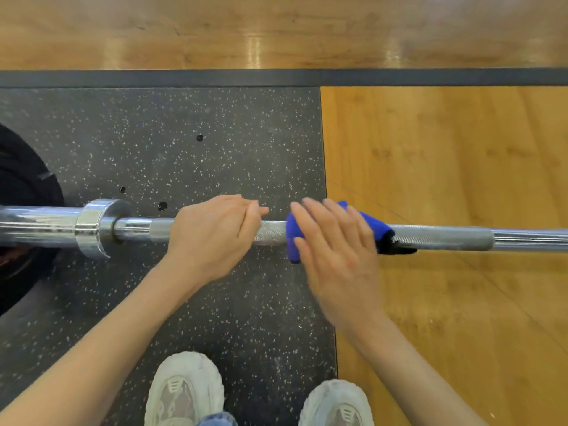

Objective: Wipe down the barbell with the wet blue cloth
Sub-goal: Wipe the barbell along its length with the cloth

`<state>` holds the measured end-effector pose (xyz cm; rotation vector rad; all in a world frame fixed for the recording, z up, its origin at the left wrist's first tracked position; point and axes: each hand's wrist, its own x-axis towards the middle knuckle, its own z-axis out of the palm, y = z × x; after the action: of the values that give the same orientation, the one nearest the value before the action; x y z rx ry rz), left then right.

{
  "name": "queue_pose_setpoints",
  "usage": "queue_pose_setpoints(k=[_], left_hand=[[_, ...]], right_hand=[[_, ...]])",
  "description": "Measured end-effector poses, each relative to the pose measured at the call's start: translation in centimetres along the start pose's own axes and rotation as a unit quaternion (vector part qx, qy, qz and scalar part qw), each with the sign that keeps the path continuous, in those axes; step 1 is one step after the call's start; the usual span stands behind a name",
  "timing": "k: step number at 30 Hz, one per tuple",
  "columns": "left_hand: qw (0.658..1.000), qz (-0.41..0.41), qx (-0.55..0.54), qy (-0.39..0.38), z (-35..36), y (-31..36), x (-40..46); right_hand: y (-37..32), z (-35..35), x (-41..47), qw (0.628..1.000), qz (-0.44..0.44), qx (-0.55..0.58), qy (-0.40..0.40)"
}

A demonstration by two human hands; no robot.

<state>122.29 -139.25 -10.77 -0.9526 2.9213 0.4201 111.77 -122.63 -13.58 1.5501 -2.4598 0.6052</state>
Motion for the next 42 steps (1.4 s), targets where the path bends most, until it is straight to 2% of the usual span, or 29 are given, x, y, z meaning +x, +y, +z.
queue_pose_setpoints(k=[2,3,5,7,11,13,16,18,21,24,26,28,31,34,36,39,42], left_hand=[[1.0,0.014,0.001,-0.004,-0.2,-0.2,0.9],[0.999,0.031,0.013,0.025,-0.2,-0.2,1.3],[0.987,0.071,0.044,0.136,0.5,0.0,1.4],[0.971,0.091,0.047,0.216,1.6,0.1,1.2],[0.96,0.119,0.069,0.242,2.5,-0.1,2.3],[0.961,0.122,0.068,0.239,2.4,-0.1,3.2],[0.96,0.121,0.059,0.246,2.4,0.1,4.2],[0.961,0.121,0.055,0.243,2.4,0.0,4.8],[0.963,0.121,0.052,0.235,2.0,-0.4,5.9],[0.965,0.121,0.031,0.229,1.7,-0.3,6.9],[0.968,0.118,0.022,0.218,1.5,-0.3,7.7],[0.973,0.116,0.019,0.199,1.2,-0.4,8.3],[0.983,0.1,0.003,0.157,0.4,-0.6,9.5],[0.992,0.069,-0.015,0.104,-0.5,-0.5,10.7],[0.997,0.045,0.008,0.065,-1.2,-0.4,11.6],[0.997,0.024,0.071,0.001,-1.9,-0.6,13.2],[0.999,0.031,0.021,0.004,-2.2,-0.5,14.1]], right_hand=[[2.3,-0.4,-0.1,1.0,0.014,-0.015,0.015],[2.6,-0.4,-0.2,0.999,0.041,-0.019,0.027],[1.1,0.3,0.6,0.996,0.082,-0.01,0.046],[-1.1,1.9,1.8,0.995,0.078,-0.001,0.064],[1.5,2.7,2.7,0.997,-0.033,-0.038,0.062],[3.5,2.3,2.4,0.995,-0.022,-0.065,0.071],[1.8,3.2,3.3,0.993,0.04,-0.054,0.095],[0.6,4.2,4.2,0.994,0.014,-0.044,0.096],[3.9,3.5,4.7,0.992,-0.079,-0.07,0.073],[6.1,2.5,4.2,0.993,-0.017,-0.079,0.083],[4.2,3.3,5.0,0.993,0.028,-0.061,0.101],[2.6,4.4,6.2,0.994,-0.001,-0.045,0.1],[5.4,4.1,7.1,0.991,-0.083,-0.068,0.077],[8.1,3.2,6.5,0.992,-0.018,-0.079,0.095],[6.4,4.2,7.3,0.989,0.018,-0.075,0.123],[4.2,6.3,9.5,0.987,-0.045,-0.073,0.136],[7.5,5.6,10.0,0.982,-0.093,-0.11,0.124]])
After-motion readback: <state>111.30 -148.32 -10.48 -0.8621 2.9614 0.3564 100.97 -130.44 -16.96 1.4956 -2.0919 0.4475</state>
